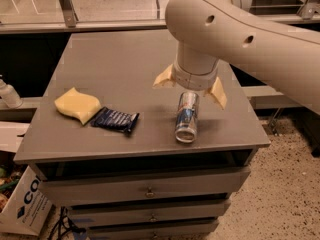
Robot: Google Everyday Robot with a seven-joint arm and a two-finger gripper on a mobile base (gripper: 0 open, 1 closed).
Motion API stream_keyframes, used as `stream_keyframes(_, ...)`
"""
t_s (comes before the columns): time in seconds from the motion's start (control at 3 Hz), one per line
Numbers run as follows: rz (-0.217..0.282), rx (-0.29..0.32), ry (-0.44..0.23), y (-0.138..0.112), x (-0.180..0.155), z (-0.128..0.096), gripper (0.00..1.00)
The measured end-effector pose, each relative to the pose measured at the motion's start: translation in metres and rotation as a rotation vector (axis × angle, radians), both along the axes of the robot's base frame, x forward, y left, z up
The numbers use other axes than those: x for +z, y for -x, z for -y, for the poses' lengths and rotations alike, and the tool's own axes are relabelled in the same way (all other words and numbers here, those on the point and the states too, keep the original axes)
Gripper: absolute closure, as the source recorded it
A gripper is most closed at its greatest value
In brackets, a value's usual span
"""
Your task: Place redbull can upright
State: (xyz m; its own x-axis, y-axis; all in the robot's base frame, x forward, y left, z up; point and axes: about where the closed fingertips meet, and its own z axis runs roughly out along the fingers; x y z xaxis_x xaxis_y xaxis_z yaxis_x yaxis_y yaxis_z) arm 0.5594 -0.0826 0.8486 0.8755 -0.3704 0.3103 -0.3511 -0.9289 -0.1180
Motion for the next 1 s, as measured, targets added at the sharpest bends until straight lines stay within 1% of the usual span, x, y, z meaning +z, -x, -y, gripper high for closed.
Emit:
stream_keyframes(0.67,-0.035,0.017,0.051,0.003,-0.019,0.008,0.00)
stream_keyframes(1.0,-0.057,0.052,0.075,0.009,-0.027,0.012,0.17)
